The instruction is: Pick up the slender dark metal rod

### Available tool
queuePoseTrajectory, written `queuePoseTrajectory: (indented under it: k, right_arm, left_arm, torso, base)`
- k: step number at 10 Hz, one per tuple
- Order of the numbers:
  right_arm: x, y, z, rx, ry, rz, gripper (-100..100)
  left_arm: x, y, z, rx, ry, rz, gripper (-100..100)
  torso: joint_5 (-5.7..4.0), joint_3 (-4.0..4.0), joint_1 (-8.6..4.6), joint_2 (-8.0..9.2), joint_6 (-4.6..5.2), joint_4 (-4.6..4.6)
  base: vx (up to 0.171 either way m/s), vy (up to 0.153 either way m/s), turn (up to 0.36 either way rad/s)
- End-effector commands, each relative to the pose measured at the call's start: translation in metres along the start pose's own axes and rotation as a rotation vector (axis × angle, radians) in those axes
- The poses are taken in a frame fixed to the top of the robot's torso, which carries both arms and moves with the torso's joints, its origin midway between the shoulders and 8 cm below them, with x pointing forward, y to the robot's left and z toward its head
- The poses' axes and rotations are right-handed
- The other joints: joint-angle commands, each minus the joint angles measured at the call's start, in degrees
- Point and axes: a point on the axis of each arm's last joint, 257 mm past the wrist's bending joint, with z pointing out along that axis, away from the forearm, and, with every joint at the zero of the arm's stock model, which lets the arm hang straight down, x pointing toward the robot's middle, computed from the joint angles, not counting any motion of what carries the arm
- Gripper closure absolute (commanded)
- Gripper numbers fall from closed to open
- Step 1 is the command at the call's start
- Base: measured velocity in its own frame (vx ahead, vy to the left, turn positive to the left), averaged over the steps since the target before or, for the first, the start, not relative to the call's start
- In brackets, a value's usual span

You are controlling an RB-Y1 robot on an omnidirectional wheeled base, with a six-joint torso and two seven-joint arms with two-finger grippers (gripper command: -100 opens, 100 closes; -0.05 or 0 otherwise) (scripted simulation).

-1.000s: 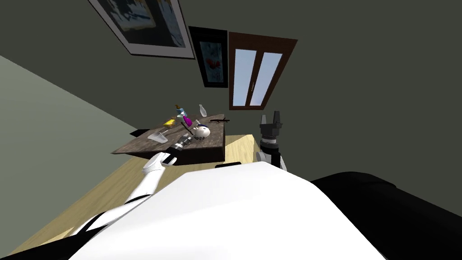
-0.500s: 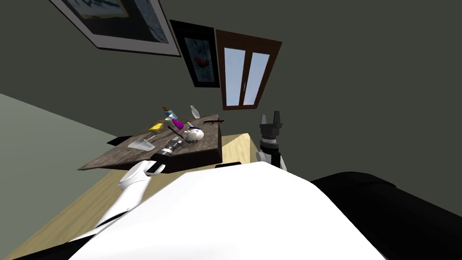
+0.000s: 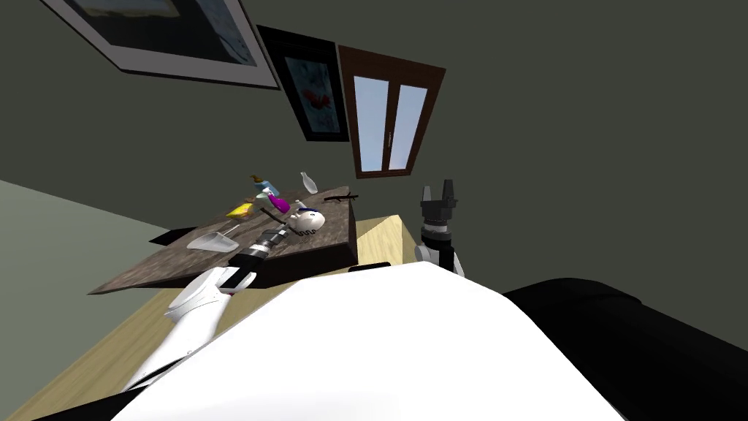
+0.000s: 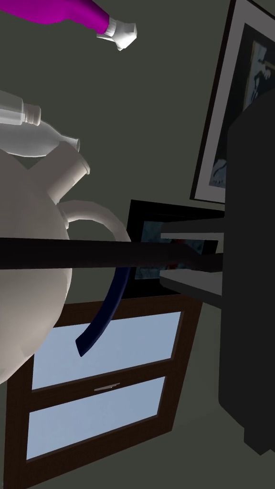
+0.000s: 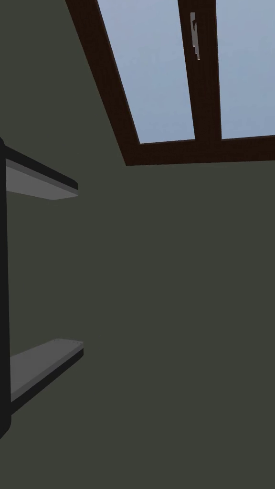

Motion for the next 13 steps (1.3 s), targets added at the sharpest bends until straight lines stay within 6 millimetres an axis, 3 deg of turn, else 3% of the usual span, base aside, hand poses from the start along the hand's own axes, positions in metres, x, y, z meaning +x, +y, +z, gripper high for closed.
queuePoseTrajectory:
  k: [1, 3, 4, 5, 6, 10, 11, 12, 13]
  right_arm:
    - [0.000, 0.000, 0.000, 0.000, 0.000, 0.000, 0]
    - [0.000, 0.000, 0.000, 0.000, 0.000, 0.000, 0]
    - [0.000, 0.000, 0.000, 0.000, 0.000, 0.000, 0]
    - [0.000, 0.000, 0.000, 0.000, 0.000, 0.000, 0]
    - [0.000, 0.000, 0.000, 0.000, 0.000, 0.000, 0]
    - [0.000, 0.000, 0.000, 0.000, 0.000, 0.000, 0]
    - [0.000, 0.000, 0.000, 0.000, 0.000, 0.000, 0]
    - [0.000, 0.000, 0.000, 0.000, 0.000, 0.000, 0]
    - [0.000, 0.000, 0.000, 0.000, 0.000, 0.000, 0]
  left_arm:
    - [0.000, 0.000, 0.000, 0.000, 0.000, 0.000, 100]
    - [0.000, 0.000, 0.000, 0.001, 0.000, 0.002, 100]
    - [0.000, 0.000, 0.000, 0.001, 0.000, 0.002, 0]
    - [0.009, -0.024, 0.022, 0.031, 0.003, -0.020, 100]
    - [0.020, -0.035, 0.033, 0.034, 0.014, -0.037, 100]
    - [0.026, -0.099, 0.088, 0.130, 0.013, -0.058, 100]
    - [0.022, -0.114, 0.098, 0.165, 0.008, -0.054, 100]
    - [0.024, -0.118, 0.099, 0.171, 0.012, -0.054, 100]
    - [0.023, -0.142, 0.118, 0.200, 0.009, -0.058, 100]
  torso:
    - [0.00, 0.00, 0.00, 0.00, 0.00, 0.00]
    - [0.03, -0.01, 0.06, -0.01, -0.02, -0.01]
    - [0.04, -0.01, 0.08, -0.01, -0.02, -0.01]
    - [0.04, -0.01, 0.08, -0.01, -0.02, -0.01]
    - [0.09, 0.03, 0.27, 0.08, -0.21, -0.02]
    - [0.51, -0.12, 0.77, 0.13, -0.37, -0.37]
    - [0.57, -0.20, 0.88, 0.06, -0.49, -0.46]
    - [0.62, -0.27, 0.90, 0.00, -0.39, -0.53]
    - [0.60, -0.29, 0.79, -0.04, -0.34, -0.55]
  base:
    - [0.000, 0.000, 0.000]
    - [0.000, 0.000, 0.000]
    - [0.000, 0.000, 0.000]
    - [-0.017, 0.050, 0.380]
    - [-0.031, 0.094, 0.485]
    - [-0.016, 0.065, 0.253]
    - [-0.009, 0.046, 0.182]
    - [-0.005, 0.022, -0.004]
    - [-0.003, 0.046, 0.359]
